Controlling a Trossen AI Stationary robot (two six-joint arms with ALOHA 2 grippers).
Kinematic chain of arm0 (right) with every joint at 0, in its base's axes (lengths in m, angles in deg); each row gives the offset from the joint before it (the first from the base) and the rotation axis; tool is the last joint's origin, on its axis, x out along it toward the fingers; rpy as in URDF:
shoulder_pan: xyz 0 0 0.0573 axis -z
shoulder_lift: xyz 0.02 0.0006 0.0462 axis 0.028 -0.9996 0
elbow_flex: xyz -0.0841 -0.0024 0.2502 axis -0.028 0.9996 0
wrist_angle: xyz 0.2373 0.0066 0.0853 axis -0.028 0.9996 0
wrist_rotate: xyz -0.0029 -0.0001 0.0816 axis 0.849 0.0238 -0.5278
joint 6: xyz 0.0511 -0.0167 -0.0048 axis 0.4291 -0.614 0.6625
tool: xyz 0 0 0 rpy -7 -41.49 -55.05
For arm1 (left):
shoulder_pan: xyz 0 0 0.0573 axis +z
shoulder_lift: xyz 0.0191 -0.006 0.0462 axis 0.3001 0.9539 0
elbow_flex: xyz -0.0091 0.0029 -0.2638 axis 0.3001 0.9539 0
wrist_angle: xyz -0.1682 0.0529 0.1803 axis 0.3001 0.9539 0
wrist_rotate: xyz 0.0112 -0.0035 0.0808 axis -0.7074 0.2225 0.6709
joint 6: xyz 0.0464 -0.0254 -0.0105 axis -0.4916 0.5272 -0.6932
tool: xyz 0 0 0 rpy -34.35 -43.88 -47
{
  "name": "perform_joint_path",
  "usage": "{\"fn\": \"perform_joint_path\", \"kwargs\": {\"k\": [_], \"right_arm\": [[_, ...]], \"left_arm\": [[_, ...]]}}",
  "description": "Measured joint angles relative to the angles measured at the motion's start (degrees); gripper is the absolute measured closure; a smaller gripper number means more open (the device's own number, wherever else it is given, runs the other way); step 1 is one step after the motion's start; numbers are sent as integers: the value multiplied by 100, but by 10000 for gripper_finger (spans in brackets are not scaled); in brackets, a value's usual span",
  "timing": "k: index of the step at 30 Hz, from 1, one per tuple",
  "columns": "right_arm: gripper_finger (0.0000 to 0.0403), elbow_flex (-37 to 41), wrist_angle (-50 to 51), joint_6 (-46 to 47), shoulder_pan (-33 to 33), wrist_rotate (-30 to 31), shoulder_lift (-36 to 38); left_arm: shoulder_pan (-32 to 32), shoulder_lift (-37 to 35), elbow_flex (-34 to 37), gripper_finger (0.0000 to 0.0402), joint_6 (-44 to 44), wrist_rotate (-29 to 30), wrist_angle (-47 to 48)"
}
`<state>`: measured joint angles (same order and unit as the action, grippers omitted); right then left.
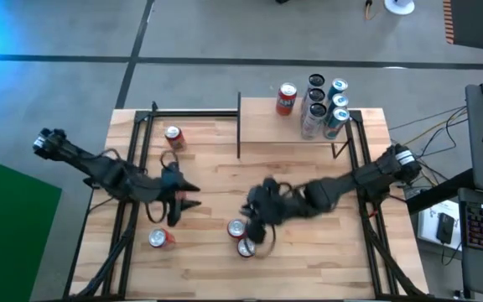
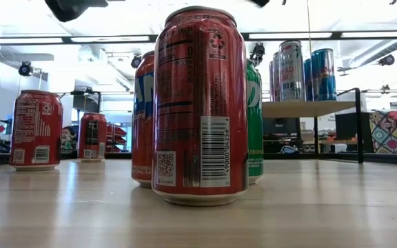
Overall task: Place canned beverage on shelf
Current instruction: Put the right red soda can on the shelf aligned with the other red soda can
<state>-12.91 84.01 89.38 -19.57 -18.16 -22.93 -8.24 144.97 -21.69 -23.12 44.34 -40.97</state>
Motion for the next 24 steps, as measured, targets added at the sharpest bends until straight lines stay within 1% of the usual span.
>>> {"fn": "perform_joint_path", "kwargs": {"k": [4, 8, 10, 12, 13, 15, 18, 21, 24], "right_arm": [[264, -82, 72, 558, -445, 81, -132], [189, -104, 90, 1209, -675, 101, -379], [159, -104, 247, 1701, -735, 93, -454], [138, -104, 433, 2213, -755, 101, -494], [131, -106, 510, 2384, -779, 196, -493], [125, -106, 595, 2626, -855, 620, -489], [125, -106, 616, 2728, -1021, 1132, -377], [133, -113, 686, 2693, -1079, 1189, -202], [142, -113, 769, 2695, -1083, 1241, -109]], "left_arm": [[-42, 385, 214, 206, 83, 3, -535], [-42, 883, 264, 205, 66, -51, -1088], [-43, 1152, 271, 201, -61, -93, -1415], [-43, 1484, 278, 188, -256, -254, -1648], [-39, 1654, 283, 179, -342, -337, -1707], [-26, 2011, 288, 155, -408, -423, -1768], [-17, 2491, 286, 115, -411, -487, -1837], [-15, 2897, 286, 82, -476, -594, -2043], [-13, 3105, 281, 63, -639, -825, -2392]]}}
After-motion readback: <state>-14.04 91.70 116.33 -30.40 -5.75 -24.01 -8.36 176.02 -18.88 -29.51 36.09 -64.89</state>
